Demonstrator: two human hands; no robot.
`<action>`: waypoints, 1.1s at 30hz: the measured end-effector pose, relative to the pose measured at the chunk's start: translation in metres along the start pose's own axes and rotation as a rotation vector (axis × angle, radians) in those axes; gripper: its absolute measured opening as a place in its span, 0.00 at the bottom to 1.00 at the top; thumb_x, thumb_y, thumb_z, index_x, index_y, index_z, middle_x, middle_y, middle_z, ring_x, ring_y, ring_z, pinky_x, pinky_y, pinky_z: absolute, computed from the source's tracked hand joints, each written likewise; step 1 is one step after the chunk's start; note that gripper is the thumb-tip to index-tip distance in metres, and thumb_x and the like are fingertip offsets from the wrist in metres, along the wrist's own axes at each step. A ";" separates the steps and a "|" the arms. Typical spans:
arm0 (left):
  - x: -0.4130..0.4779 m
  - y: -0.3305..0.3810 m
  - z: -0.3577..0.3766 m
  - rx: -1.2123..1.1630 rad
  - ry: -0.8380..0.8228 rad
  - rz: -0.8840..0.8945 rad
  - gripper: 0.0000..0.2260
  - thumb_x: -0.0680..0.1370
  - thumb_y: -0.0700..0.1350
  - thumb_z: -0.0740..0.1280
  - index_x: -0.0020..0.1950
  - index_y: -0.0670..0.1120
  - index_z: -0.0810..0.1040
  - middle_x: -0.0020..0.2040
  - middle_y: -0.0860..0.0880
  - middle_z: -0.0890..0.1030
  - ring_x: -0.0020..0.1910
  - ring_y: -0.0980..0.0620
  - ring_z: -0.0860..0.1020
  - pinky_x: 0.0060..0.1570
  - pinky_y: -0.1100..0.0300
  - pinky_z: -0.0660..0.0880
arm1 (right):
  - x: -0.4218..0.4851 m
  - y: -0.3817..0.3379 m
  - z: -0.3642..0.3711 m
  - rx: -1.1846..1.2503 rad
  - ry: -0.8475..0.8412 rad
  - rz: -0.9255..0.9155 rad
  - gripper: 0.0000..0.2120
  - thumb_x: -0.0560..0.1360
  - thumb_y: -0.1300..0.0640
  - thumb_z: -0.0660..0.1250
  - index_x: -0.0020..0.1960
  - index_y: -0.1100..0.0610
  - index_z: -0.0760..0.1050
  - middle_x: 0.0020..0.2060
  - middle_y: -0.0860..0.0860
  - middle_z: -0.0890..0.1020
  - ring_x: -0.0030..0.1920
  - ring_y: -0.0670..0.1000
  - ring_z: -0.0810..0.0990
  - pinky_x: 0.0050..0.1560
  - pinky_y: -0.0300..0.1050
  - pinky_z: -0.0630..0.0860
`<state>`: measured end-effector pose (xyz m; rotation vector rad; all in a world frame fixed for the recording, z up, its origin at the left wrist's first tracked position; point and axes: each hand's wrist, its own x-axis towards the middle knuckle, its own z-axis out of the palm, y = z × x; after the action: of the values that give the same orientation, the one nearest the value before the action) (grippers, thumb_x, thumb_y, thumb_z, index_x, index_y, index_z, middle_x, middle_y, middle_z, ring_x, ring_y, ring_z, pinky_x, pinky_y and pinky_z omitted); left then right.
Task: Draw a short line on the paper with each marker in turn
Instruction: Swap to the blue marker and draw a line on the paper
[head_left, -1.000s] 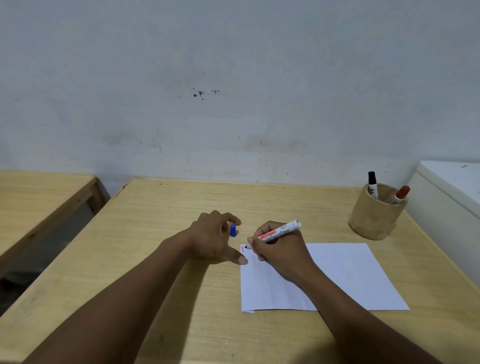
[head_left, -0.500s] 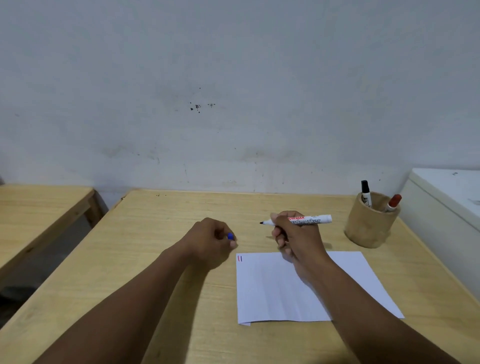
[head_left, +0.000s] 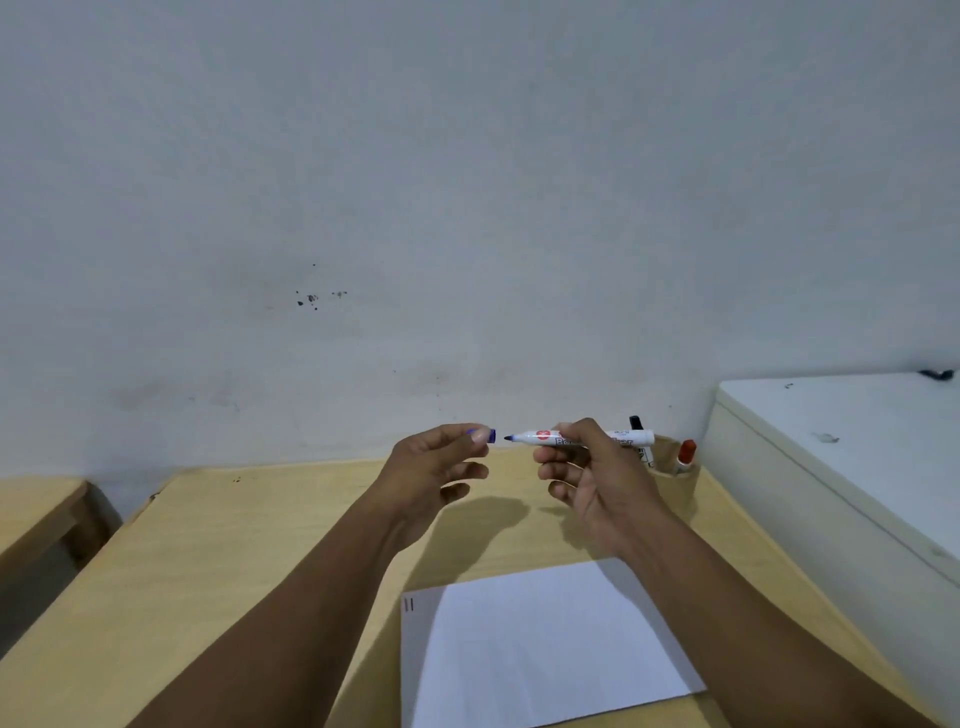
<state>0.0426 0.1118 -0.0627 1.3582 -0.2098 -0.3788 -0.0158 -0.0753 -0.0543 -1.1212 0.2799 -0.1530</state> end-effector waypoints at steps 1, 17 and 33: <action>0.002 0.000 0.007 -0.003 -0.020 0.000 0.12 0.67 0.51 0.78 0.47 0.48 0.87 0.42 0.51 0.84 0.38 0.51 0.82 0.42 0.57 0.71 | 0.000 -0.002 -0.003 0.011 -0.001 -0.010 0.07 0.77 0.60 0.66 0.46 0.63 0.80 0.31 0.57 0.83 0.25 0.50 0.79 0.29 0.42 0.68; 0.026 -0.001 0.064 0.074 -0.069 0.037 0.06 0.74 0.48 0.76 0.48 0.48 0.87 0.39 0.53 0.84 0.37 0.51 0.81 0.42 0.58 0.72 | -0.001 -0.019 -0.036 0.100 0.024 -0.081 0.07 0.78 0.60 0.66 0.43 0.60 0.80 0.33 0.57 0.84 0.27 0.50 0.80 0.30 0.40 0.69; 0.042 0.048 0.086 0.190 0.047 0.309 0.05 0.76 0.45 0.75 0.46 0.44 0.86 0.37 0.49 0.84 0.38 0.50 0.83 0.40 0.59 0.75 | -0.002 -0.070 -0.048 0.062 0.040 0.123 0.22 0.76 0.41 0.70 0.50 0.61 0.75 0.30 0.57 0.83 0.18 0.45 0.74 0.15 0.33 0.63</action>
<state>0.0565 0.0251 -0.0013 1.4916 -0.4184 -0.0686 -0.0311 -0.1466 -0.0102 -1.0370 0.3765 -0.0741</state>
